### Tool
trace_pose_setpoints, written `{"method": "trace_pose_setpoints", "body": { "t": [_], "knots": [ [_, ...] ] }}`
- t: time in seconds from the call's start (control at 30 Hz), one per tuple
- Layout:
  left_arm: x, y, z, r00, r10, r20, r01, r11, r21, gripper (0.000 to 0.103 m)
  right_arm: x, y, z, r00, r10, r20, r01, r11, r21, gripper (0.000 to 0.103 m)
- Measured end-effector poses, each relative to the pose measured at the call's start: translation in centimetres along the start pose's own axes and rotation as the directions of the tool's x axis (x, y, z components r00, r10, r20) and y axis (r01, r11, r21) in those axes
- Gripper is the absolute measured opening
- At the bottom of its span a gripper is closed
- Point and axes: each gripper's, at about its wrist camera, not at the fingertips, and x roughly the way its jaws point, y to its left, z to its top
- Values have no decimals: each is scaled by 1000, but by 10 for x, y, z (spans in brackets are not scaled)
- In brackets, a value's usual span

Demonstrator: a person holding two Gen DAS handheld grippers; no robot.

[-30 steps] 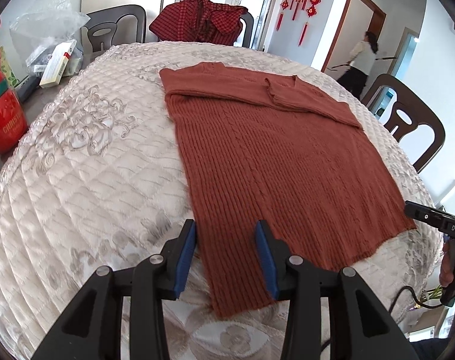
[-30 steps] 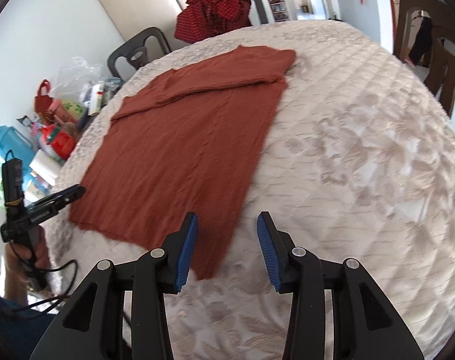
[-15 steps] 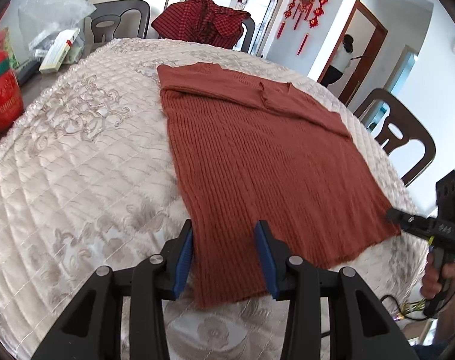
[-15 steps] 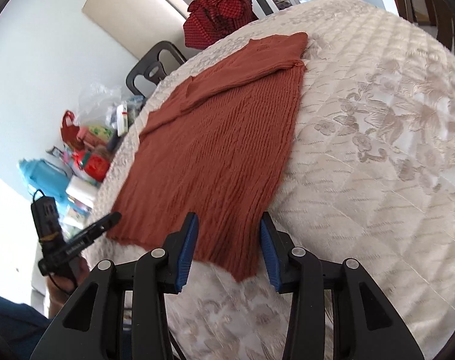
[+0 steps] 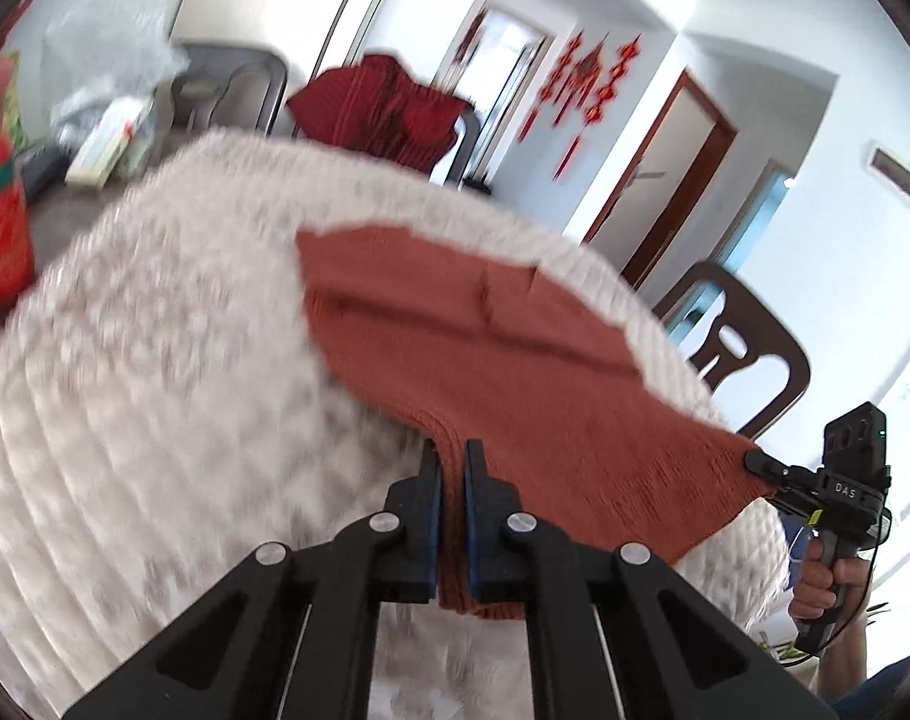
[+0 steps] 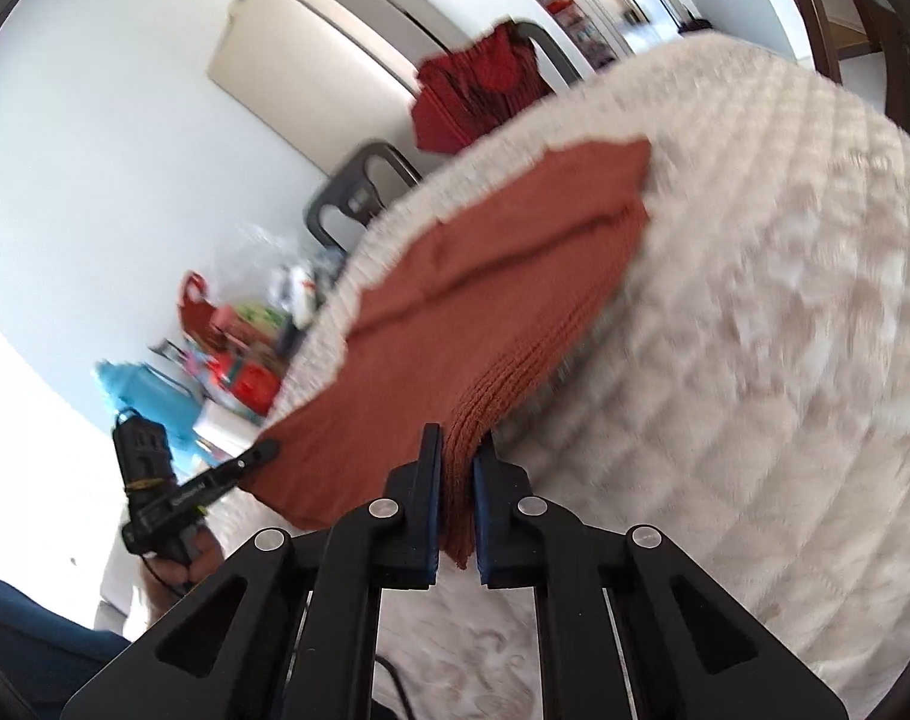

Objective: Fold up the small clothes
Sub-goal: 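Grasp the sweater hem with the left tool while the right tool grasps it too, then lift the hem with both tools and fold it over toward the collar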

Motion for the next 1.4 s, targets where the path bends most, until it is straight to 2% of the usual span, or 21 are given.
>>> {"method": "trace_pose_setpoints", "body": {
  "t": [0.17, 0.33, 0.53, 0.67, 0.73, 0.83, 1.0, 1.1, 1.17, 1.2, 1.3, 1.4],
  "knots": [
    [16, 5, 43, 998, -19, 68, 19, 1000, -6, 8, 7, 9, 44, 997, 36, 61, -34, 999, -36, 8],
    [48, 15, 85, 996, -20, 88, 23, 999, -29, 8, 29, 11, 91, 995, 36, 94, -29, 997, -70, 8],
    [107, 47, 127, 999, 5, 34, 0, 991, -132, 8, 76, -21, 146, 996, 5, 84, -7, 1000, 24, 8],
    [147, 60, 135, 999, 40, -23, -44, 987, -157, 8, 112, -50, 169, 998, -30, 51, 24, 994, 107, 8],
    [163, 68, 137, 998, 30, -53, -39, 981, -187, 8, 128, -62, 176, 999, -31, 27, 27, 988, 151, 8],
    [182, 84, 137, 995, 15, -98, -40, 964, -261, 8, 153, -89, 184, 1000, -24, -7, 25, 961, 276, 10],
    [190, 97, 141, 995, 7, -102, -39, 950, -310, 8, 172, -107, 195, 1000, -10, -16, 15, 942, 336, 11],
    [190, 99, 146, 995, -5, -96, -26, 946, -324, 11, 174, -106, 201, 1000, -17, -1, 16, 940, 339, 23],
    [185, 101, 151, 998, 36, -60, -53, 945, -322, 24, 168, -109, 204, 999, 8, 44, -23, 937, 347, 39],
    [183, 104, 155, 998, 55, -45, -66, 941, -331, 30, 164, -111, 206, 998, 12, 67, -35, 933, 357, 41],
    [174, 112, 161, 997, 76, -20, -78, 928, -364, 30, 155, -111, 212, 995, -14, 100, -22, 937, 350, 41],
    [163, 102, 158, 995, 103, -1, -99, 948, -303, 30, 141, -96, 209, 993, -18, 113, -13, 963, 268, 41]
  ]
}}
